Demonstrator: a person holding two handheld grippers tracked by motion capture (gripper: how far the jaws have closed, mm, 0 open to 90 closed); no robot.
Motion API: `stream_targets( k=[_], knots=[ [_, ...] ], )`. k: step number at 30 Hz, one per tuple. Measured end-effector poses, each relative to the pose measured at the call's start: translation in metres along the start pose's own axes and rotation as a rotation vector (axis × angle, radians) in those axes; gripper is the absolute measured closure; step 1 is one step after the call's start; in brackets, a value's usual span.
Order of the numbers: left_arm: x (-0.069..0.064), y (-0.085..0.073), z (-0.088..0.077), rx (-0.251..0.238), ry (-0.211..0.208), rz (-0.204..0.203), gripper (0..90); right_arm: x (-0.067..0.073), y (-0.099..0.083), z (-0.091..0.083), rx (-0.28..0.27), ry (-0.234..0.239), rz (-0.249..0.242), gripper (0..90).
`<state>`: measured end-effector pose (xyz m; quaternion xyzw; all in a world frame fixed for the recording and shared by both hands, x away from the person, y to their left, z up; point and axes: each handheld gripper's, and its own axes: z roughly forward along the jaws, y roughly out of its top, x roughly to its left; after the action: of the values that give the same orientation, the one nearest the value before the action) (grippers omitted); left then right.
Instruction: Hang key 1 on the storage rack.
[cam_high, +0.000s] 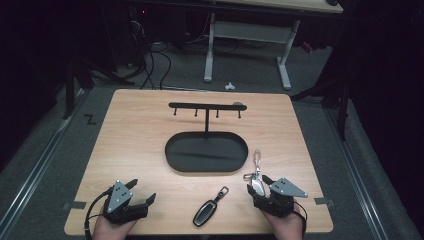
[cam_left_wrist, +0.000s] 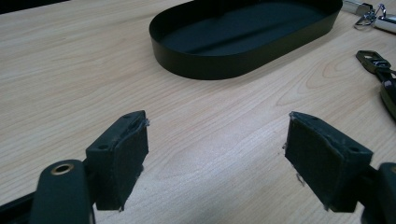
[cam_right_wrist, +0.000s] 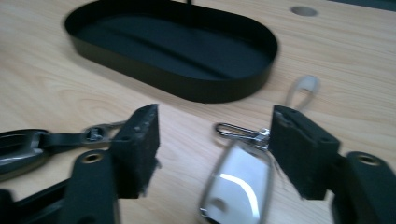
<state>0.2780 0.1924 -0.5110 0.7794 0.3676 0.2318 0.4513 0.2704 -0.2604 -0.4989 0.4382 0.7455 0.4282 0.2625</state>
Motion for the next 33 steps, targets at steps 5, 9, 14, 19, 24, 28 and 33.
stream_targets(
  k=[5,9,14,19,24,28,33],
  knots=[
    [0.001,-0.003,-0.004,0.004,0.009,0.001,21.7,0.020,0.004,0.008,0.017,0.082,-0.022,46.3],
    [0.002,-0.005,-0.009,0.005,-0.001,-0.013,21.7,0.041,0.007,0.014,0.040,0.144,-0.075,47.6],
    [0.001,-0.007,-0.015,-0.006,0.008,-0.008,21.2,0.065,0.010,0.024,0.058,0.216,-0.103,51.1],
    [0.002,-0.010,-0.020,0.002,0.018,-0.004,21.3,0.081,0.009,0.032,0.077,0.268,-0.121,64.0],
    [0.002,-0.014,-0.023,0.014,0.023,-0.004,21.3,0.090,0.009,0.037,0.095,0.367,-0.133,80.6],
    [0.003,-0.016,-0.026,0.016,0.032,-0.010,21.3,0.094,0.010,0.038,0.101,0.420,-0.152,90.0],
    [0.003,-0.018,-0.025,0.021,0.035,-0.016,21.3,0.100,0.009,0.040,0.135,0.465,-0.180,90.0]
  ],
)
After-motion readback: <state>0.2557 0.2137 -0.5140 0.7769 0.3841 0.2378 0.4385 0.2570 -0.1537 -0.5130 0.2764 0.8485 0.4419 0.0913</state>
